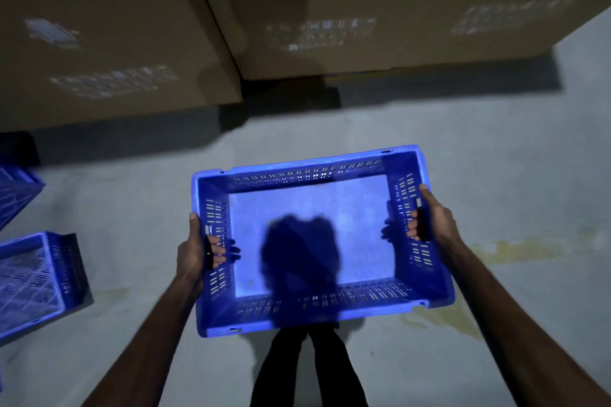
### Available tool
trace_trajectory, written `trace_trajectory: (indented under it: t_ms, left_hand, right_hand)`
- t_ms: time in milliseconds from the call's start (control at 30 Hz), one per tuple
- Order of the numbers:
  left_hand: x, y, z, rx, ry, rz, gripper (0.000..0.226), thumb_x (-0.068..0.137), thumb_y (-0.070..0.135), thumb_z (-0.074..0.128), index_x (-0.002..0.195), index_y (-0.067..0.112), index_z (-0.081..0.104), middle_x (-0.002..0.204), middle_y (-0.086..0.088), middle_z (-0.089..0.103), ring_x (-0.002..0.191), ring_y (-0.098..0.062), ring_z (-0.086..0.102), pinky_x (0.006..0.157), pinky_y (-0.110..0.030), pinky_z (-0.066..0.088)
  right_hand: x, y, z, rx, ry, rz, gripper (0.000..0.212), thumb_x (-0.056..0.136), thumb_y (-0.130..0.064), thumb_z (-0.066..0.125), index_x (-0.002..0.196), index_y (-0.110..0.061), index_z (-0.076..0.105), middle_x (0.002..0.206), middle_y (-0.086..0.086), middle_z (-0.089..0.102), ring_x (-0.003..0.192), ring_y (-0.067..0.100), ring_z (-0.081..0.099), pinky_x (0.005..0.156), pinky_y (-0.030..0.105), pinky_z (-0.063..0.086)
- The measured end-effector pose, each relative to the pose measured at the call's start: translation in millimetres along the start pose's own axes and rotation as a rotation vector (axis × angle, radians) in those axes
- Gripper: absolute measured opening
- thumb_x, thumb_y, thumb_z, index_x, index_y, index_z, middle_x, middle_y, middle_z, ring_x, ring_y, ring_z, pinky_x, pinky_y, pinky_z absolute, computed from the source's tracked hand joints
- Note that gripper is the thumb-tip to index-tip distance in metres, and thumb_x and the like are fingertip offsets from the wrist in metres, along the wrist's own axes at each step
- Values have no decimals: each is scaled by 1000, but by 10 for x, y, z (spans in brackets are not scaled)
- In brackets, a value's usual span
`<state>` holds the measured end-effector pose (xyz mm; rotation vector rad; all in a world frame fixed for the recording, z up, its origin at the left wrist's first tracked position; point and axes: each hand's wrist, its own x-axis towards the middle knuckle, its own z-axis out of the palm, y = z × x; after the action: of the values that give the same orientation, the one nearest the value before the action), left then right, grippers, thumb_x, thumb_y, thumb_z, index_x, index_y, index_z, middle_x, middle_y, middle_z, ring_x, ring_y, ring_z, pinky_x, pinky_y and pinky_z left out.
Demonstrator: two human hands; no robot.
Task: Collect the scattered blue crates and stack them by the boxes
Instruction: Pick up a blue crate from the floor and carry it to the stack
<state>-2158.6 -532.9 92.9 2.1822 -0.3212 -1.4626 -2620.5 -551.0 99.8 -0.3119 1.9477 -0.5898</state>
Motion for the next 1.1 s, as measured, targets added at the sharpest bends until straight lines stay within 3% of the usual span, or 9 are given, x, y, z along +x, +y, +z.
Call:
trace_trajectory:
  t_ms: [100,233,300,433,533,700,833,933,1100]
  left_hand:
    - [683,-208,453,13,26,3,82,85,87,45,76,7,63,59,-11,62,45,-23,56,56,-34,47]
    - [1616,-426,971,60,44,17,85,82,91,45,74,9,65,61,-12,66,48,-26,59,67,-40,52]
    - [2017,-501,1199,89,70,23,85,81,92,44,72,10,66,61,-11,68,50,-27,61,70,-41,56]
    - [2673,-645,1580,193,166,51,84,90,86,35,64,11,61,54,-5,66,53,-28,64,74,-39,57]
    - [3071,-731,1789,233,189,68,85,91,85,33,66,10,64,65,-10,69,61,-30,66,81,-43,61]
    - [3538,-865,1990,211,187,70,80,92,83,35,73,10,61,74,-13,68,56,-26,63,55,-32,51]
    - [3735,-952,2083,227,204,74,81,93,83,32,76,10,62,72,-11,68,51,-21,63,44,-25,48]
    - [3832,-1052,2144,262,216,84,84,95,82,26,74,10,64,65,-9,68,44,-16,62,55,-26,52]
    - [3970,-1126,2186,245,186,99,90,95,83,25,77,6,69,61,-9,69,54,-20,65,76,-31,57]
  right_hand:
    - [799,196,204,-25,6,-9,74,70,-84,62,71,-10,64,61,17,63,46,28,60,54,34,48]
    - [1767,539,508,-30,13,0,80,67,-89,62,74,-9,63,58,13,63,46,27,61,52,31,49]
    - [2171,682,671,-27,23,13,74,79,-83,58,74,-10,63,59,13,63,47,27,61,52,31,49]
    - [2851,944,993,-12,38,3,68,88,-76,54,73,-10,62,61,12,63,44,24,60,48,29,49]
    - [3257,1123,1181,-4,41,1,69,88,-77,54,74,-10,62,60,12,63,43,23,61,48,29,49]
    - [3751,1293,1398,-1,39,-22,69,86,-78,55,75,-10,62,58,9,64,44,23,62,47,28,49]
    - [3993,1349,1512,-6,25,-47,71,80,-80,57,75,-10,62,60,9,65,48,25,62,48,30,49]
    - [4134,1398,1581,-5,36,-63,70,81,-80,57,75,-10,63,62,10,65,49,26,61,49,30,50]
    - [4284,1478,1646,4,37,-69,71,79,-81,57,78,-10,62,63,9,65,49,23,63,50,30,51]
